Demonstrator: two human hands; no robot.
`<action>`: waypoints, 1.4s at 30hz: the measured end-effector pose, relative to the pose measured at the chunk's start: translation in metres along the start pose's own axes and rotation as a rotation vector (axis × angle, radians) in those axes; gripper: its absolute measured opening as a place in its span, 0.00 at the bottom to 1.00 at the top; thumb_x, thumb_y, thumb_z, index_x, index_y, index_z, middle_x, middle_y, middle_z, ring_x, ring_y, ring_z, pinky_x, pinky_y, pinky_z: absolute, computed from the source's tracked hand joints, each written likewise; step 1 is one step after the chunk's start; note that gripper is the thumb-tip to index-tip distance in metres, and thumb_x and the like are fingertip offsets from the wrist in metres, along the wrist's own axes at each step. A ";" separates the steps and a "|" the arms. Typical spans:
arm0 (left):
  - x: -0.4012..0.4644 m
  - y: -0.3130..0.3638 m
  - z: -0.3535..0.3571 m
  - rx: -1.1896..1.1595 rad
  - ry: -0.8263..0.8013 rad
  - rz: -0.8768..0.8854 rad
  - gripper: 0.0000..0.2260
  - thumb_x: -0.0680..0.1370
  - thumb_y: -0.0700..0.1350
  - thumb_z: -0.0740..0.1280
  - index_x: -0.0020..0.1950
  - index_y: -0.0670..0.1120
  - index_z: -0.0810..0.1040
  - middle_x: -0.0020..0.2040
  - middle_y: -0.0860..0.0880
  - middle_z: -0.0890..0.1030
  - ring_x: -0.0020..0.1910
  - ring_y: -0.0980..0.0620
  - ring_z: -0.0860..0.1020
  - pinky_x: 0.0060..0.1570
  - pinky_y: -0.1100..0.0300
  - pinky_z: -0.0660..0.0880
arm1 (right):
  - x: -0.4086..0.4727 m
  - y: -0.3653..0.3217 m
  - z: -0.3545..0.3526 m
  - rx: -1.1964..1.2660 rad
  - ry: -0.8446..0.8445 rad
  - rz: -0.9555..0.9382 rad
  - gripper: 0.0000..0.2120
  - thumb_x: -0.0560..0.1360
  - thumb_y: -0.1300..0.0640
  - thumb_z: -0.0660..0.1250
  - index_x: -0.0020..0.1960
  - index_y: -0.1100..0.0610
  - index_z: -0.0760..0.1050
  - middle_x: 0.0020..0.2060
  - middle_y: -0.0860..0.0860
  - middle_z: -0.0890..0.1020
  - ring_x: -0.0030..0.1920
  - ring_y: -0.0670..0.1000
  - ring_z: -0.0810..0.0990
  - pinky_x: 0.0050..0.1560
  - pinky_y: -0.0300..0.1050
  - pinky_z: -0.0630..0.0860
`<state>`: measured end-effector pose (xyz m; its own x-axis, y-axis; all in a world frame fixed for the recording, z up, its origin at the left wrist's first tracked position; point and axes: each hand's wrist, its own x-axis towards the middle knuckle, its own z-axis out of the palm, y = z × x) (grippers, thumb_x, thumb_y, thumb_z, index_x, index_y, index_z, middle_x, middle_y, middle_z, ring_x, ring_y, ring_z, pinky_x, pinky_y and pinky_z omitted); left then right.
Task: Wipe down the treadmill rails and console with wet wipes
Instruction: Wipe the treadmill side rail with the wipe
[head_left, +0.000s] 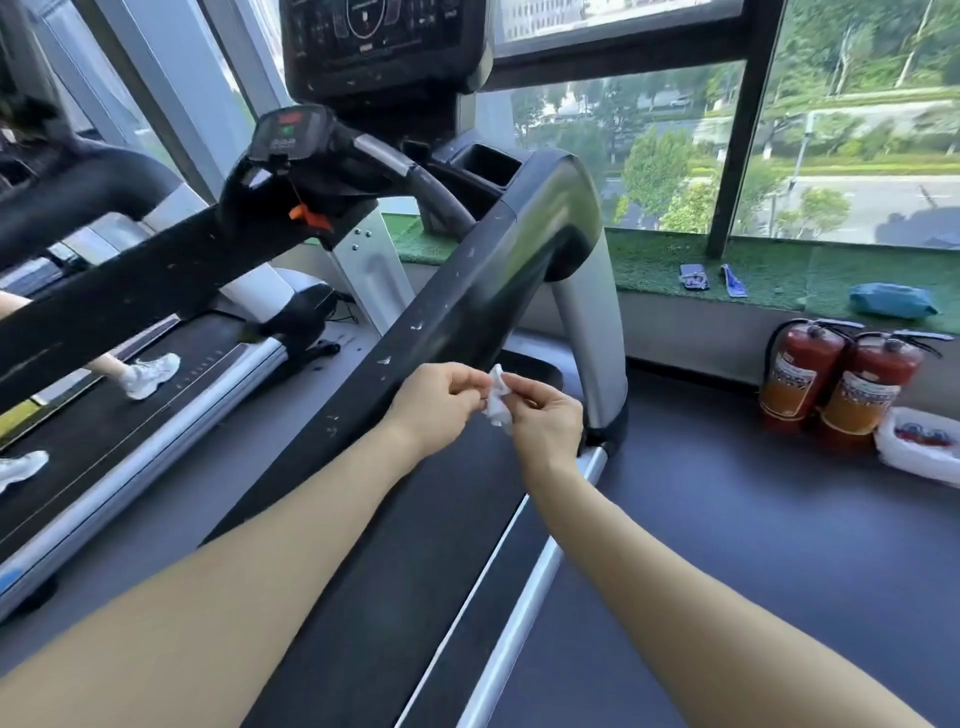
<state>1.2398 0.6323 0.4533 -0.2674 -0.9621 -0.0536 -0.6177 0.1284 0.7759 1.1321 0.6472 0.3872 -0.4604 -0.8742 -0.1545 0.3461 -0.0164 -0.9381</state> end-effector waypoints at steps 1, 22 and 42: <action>0.005 0.003 -0.006 0.177 0.068 0.073 0.12 0.78 0.37 0.61 0.55 0.48 0.81 0.54 0.51 0.82 0.53 0.54 0.79 0.57 0.60 0.73 | 0.008 0.002 0.006 0.032 0.045 0.008 0.05 0.73 0.57 0.72 0.41 0.48 0.83 0.42 0.48 0.85 0.45 0.47 0.82 0.56 0.42 0.77; 0.023 -0.039 -0.045 0.747 0.319 0.485 0.16 0.77 0.36 0.63 0.65 0.44 0.75 0.57 0.50 0.73 0.55 0.49 0.73 0.57 0.57 0.72 | 0.110 0.025 0.060 0.262 -0.061 0.150 0.15 0.82 0.60 0.58 0.68 0.55 0.72 0.64 0.45 0.75 0.58 0.40 0.76 0.54 0.24 0.69; 0.022 -0.037 -0.046 0.746 0.316 0.471 0.16 0.77 0.36 0.61 0.64 0.45 0.77 0.58 0.47 0.74 0.56 0.46 0.71 0.54 0.57 0.70 | 0.024 0.076 0.063 0.125 -0.112 0.409 0.13 0.80 0.61 0.60 0.61 0.55 0.78 0.51 0.49 0.83 0.42 0.45 0.77 0.41 0.32 0.74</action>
<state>1.2911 0.5954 0.4522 -0.4651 -0.7784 0.4216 -0.8409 0.5374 0.0645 1.1985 0.5947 0.3318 -0.1758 -0.8684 -0.4637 0.5809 0.2888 -0.7610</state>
